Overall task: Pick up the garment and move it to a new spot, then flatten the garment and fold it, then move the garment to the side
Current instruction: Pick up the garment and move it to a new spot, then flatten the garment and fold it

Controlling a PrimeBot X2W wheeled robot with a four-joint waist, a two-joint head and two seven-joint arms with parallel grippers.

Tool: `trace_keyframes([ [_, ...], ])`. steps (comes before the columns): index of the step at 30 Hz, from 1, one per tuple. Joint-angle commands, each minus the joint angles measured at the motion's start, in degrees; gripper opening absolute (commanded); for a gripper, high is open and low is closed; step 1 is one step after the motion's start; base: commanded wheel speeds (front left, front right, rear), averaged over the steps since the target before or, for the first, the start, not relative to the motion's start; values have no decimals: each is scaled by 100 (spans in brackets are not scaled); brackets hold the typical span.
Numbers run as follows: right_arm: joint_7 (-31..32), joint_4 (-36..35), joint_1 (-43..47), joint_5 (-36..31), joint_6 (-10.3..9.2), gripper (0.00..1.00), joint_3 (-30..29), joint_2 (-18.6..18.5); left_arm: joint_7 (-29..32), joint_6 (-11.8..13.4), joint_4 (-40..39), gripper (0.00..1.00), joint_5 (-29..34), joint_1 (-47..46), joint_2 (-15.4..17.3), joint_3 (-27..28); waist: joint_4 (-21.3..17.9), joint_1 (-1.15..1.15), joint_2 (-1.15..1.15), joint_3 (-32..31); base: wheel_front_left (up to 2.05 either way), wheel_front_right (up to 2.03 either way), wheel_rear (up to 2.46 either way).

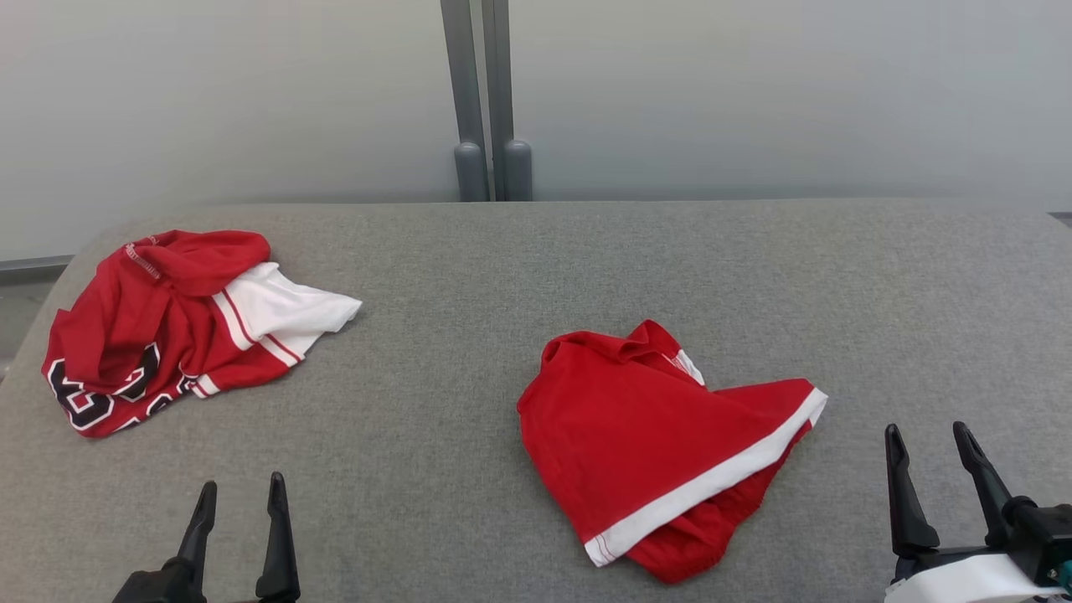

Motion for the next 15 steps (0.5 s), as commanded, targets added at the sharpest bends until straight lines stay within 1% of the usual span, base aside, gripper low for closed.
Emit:
trace_keyframes([
  [1,-19,5,74,16,0,100,-37,13,-2,-42,22,100,16,62,-5,-4,-26,0,0,9,0,0,0],
  [8,-18,26,9,-10,0,100,-62,57,-2,-110,94,100,21,65,-14,97,-168,0,0,10,0,0,0],
  [15,-19,11,-41,-26,0,100,-84,57,-2,-140,209,100,-43,-69,-14,60,-254,0,0,33,0,0,0],
])
